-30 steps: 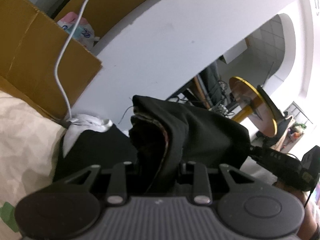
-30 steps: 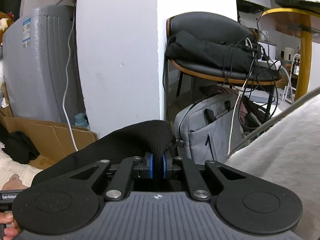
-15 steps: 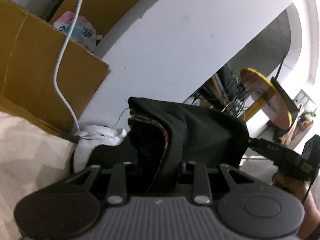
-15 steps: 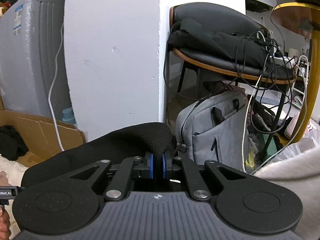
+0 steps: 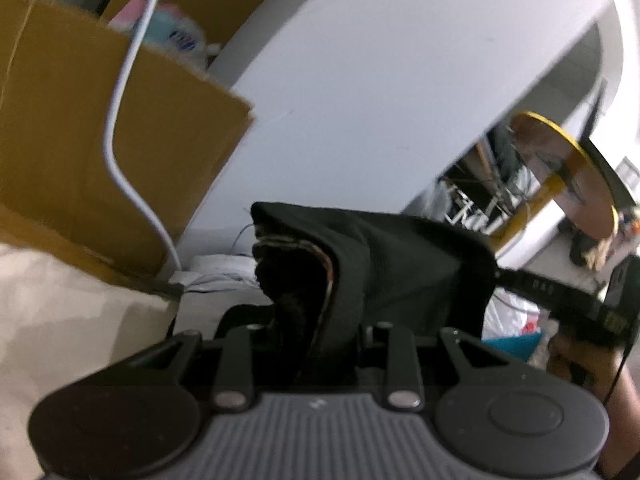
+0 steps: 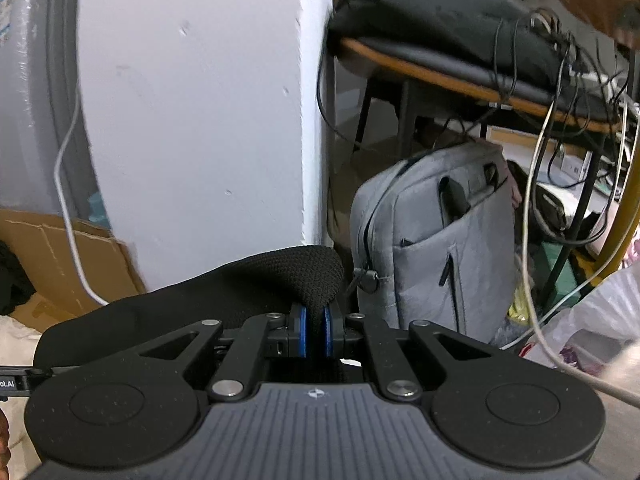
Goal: Fold clothes
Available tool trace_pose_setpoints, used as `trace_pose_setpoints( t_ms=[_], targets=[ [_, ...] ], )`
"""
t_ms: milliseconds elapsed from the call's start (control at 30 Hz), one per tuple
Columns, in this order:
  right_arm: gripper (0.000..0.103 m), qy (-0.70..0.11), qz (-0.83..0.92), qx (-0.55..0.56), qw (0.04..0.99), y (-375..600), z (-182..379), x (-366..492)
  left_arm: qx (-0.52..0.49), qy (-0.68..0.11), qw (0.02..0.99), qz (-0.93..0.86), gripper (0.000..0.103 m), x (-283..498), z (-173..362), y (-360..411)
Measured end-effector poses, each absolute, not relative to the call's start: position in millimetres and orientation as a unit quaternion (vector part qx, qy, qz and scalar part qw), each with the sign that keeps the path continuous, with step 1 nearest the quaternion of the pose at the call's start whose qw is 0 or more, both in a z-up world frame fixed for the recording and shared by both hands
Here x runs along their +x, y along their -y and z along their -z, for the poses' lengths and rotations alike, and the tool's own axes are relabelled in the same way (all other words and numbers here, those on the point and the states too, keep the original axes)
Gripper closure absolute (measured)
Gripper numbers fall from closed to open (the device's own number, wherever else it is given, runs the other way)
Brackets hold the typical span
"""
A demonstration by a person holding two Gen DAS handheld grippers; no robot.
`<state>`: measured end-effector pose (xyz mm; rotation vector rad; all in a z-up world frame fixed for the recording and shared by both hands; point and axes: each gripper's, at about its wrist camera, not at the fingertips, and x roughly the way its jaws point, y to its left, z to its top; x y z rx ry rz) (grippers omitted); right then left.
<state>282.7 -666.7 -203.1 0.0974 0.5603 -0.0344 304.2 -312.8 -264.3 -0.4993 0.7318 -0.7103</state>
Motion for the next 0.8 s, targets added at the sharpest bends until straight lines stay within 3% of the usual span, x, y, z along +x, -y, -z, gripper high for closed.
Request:
trace_pose_setpoints(
  t_ms=[133, 333, 367, 433, 500, 733, 800],
  targets=[
    [0.094, -0.294, 0.024, 0.064, 0.953, 674.4, 225.8, 305.0, -0.243, -0.365, 0.839, 0.323, 0.07, 318.9, 281.5, 318.6],
    [0.091, -0.317, 0.035, 0.104, 0.942, 678.9, 257.3, 327.7, -0.285, -0.427, 0.81, 0.283, 0.054, 334.2, 301.0, 304.6],
    [0.088, -0.32, 0.04, 0.101, 0.941, 678.1, 259.1, 328.7, -0.288, -0.426, 0.81, 0.282, 0.053, 332.2, 299.7, 301.3],
    [0.071, -0.323, 0.058, 0.093, 0.94, 676.9, 257.3, 327.8, -0.279, -0.424, 0.816, 0.276, 0.049, 325.9, 292.7, 293.2],
    [0.063, -0.308, 0.07, 0.102, 0.943, 679.2, 248.1, 319.5, -0.267, -0.421, 0.825, 0.267, 0.044, 321.0, 285.0, 287.1],
    [0.062, -0.308, 0.045, 0.112, 0.944, 672.4, 225.5, 289.0, -0.241, -0.41, 0.85, 0.228, 0.045, 307.2, 252.3, 271.3],
    [0.062, -0.31, 0.034, 0.111, 0.944, 667.8, 223.4, 280.2, -0.23, -0.399, 0.858, 0.227, 0.057, 302.5, 243.9, 268.9]
  ],
)
